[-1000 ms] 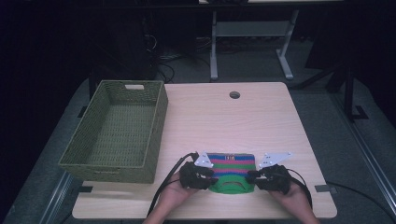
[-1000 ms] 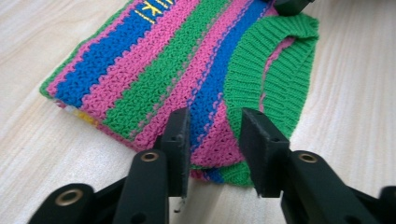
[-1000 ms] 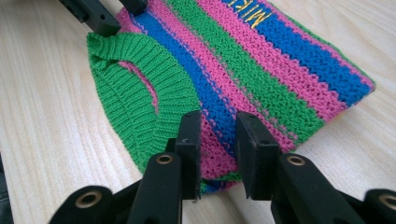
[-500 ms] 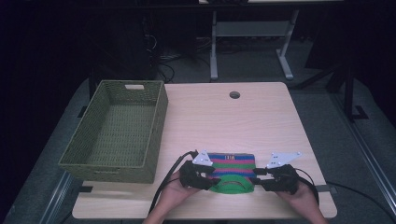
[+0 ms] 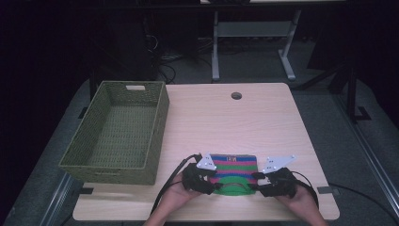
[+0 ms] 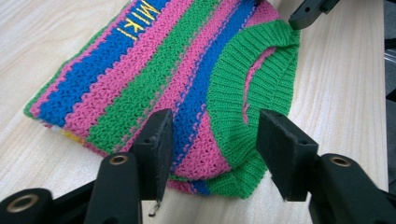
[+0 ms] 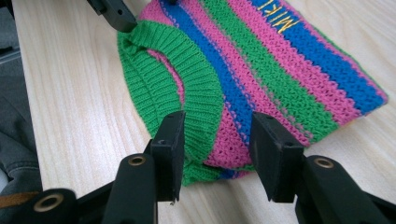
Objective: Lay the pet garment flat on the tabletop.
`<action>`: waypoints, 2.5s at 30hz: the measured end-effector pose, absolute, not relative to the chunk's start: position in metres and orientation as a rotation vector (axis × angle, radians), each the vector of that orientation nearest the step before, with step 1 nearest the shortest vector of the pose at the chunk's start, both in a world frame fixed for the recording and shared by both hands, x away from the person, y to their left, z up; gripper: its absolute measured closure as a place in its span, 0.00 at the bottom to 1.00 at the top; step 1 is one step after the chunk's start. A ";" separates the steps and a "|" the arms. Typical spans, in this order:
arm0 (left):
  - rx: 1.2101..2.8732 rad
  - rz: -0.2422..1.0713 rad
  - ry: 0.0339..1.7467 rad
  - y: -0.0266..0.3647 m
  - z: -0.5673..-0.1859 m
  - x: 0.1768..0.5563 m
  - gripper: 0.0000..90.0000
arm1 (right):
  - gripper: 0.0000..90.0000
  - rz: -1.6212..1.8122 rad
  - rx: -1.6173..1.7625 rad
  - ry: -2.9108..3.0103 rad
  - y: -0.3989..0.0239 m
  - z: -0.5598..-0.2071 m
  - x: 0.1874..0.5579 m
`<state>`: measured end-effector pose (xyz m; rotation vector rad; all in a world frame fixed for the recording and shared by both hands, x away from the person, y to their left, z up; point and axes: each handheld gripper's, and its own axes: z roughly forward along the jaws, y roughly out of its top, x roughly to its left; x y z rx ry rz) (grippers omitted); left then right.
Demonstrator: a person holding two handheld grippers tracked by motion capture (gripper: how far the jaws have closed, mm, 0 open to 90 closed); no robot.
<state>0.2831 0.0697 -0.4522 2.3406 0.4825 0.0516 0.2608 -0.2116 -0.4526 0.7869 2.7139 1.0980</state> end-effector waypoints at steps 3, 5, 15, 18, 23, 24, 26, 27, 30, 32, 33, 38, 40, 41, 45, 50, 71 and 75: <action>2.358 0.046 0.465 0.070 -0.453 0.284 0.48 | 0.62 1.077 0.767 2.721 -0.209 -0.454 0.260; 2.362 0.048 0.458 0.069 -0.454 0.283 0.48 | 0.63 1.066 0.758 2.732 -0.207 -0.455 0.259; 2.408 0.143 0.422 0.063 -0.456 0.277 0.58 | 0.69 1.003 0.732 2.738 -0.201 -0.458 0.257; 2.426 0.165 0.410 0.062 -0.455 0.276 0.62 | 0.74 0.999 0.748 2.732 -0.201 -0.458 0.258; 2.424 0.134 0.418 0.063 -0.454 0.277 0.70 | 0.80 1.002 0.759 2.734 -0.201 -0.457 0.257; 2.422 0.137 0.419 0.063 -0.454 0.277 0.72 | 0.81 1.004 0.762 2.734 -0.201 -0.457 0.257; 2.416 0.139 0.423 0.062 -0.454 0.276 0.72 | 0.83 1.014 0.766 2.734 -0.201 -0.457 0.257; 2.419 0.144 0.418 0.062 -0.454 0.276 0.73 | 0.83 1.016 0.766 2.735 -0.202 -0.457 0.257; 2.425 0.142 0.415 0.062 -0.452 0.275 0.78 | 0.87 1.030 0.775 2.740 -0.202 -0.456 0.258; 2.416 0.144 0.411 0.062 -0.451 0.275 0.82 | 0.88 1.032 0.778 2.742 -0.202 -0.456 0.257; 2.413 0.148 0.404 0.063 -0.450 0.275 0.86 | 0.88 1.032 0.777 2.740 -0.202 -0.456 0.257; 2.419 0.148 0.406 0.063 -0.449 0.275 0.93 | 0.91 1.046 0.772 2.738 -0.203 -0.454 0.257; 2.419 0.147 0.404 0.063 -0.448 0.275 0.93 | 0.91 1.056 0.771 2.735 -0.204 -0.454 0.256; 2.414 0.143 0.406 0.063 -0.448 0.275 0.93 | 0.91 1.065 0.765 2.732 -0.204 -0.453 0.256; 2.386 0.125 0.424 0.067 -0.447 0.276 0.93 | 0.91 1.110 0.765 2.729 -0.207 -0.451 0.256; 2.361 0.110 0.437 0.071 -0.444 0.276 0.93 | 0.92 1.142 0.758 2.736 -0.208 -0.449 0.254; 2.310 0.092 0.435 0.074 -0.427 0.268 0.94 | 0.92 1.236 0.728 2.705 -0.213 -0.434 0.247; 2.309 0.090 0.439 0.074 -0.424 0.267 0.94 | 0.92 1.263 0.731 2.693 -0.215 -0.432 0.246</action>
